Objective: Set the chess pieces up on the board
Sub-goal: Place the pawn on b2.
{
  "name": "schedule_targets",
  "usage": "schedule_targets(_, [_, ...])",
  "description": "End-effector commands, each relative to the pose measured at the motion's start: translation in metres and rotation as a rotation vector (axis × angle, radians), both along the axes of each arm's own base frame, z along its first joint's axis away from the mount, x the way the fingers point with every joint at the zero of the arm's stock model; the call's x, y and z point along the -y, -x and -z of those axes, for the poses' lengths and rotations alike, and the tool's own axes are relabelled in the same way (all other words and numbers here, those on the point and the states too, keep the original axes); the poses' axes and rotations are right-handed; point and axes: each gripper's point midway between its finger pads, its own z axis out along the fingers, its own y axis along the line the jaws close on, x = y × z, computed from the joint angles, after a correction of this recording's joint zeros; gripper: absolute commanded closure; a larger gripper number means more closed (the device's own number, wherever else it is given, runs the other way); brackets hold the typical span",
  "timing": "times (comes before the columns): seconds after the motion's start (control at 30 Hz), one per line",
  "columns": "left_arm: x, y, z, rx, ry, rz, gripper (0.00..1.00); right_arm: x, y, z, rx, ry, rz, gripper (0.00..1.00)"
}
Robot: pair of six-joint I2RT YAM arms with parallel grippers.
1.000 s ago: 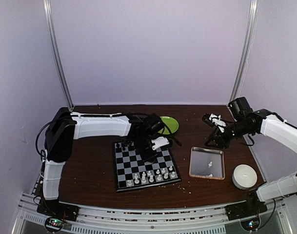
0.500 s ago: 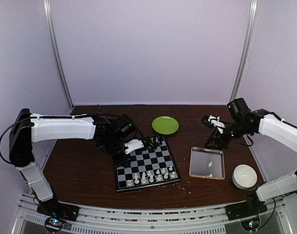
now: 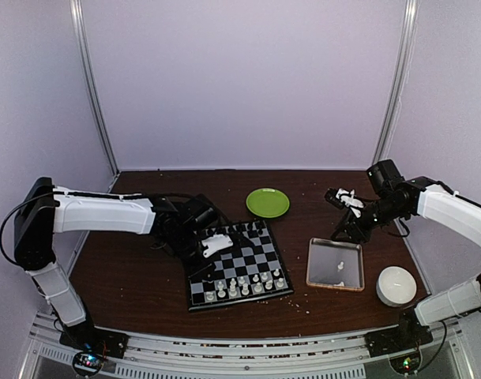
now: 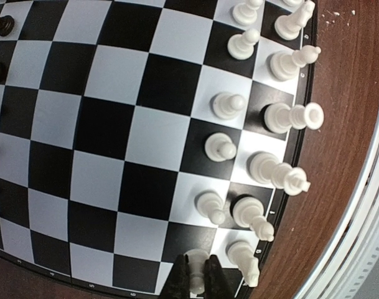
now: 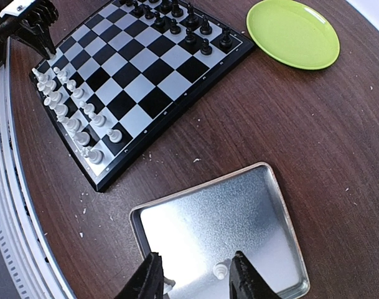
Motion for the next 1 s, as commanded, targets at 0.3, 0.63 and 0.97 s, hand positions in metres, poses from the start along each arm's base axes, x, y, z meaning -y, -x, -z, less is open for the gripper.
schedule_targets(0.3, [-0.002,-0.003,0.025,-0.016,-0.046,-0.011,1.0,0.002,-0.001,0.001,-0.007,0.011,-0.003,0.63])
schedule_targets(0.63, [-0.013,-0.002,0.034,-0.015,-0.097,-0.013,1.0,0.001,-0.001,0.003,-0.013,0.014,-0.007,0.62])
schedule_targets(0.97, [-0.007,-0.007,0.019,0.014,-0.066,-0.014,0.82,0.0,-0.001,0.0,-0.019,0.007,-0.009,0.61])
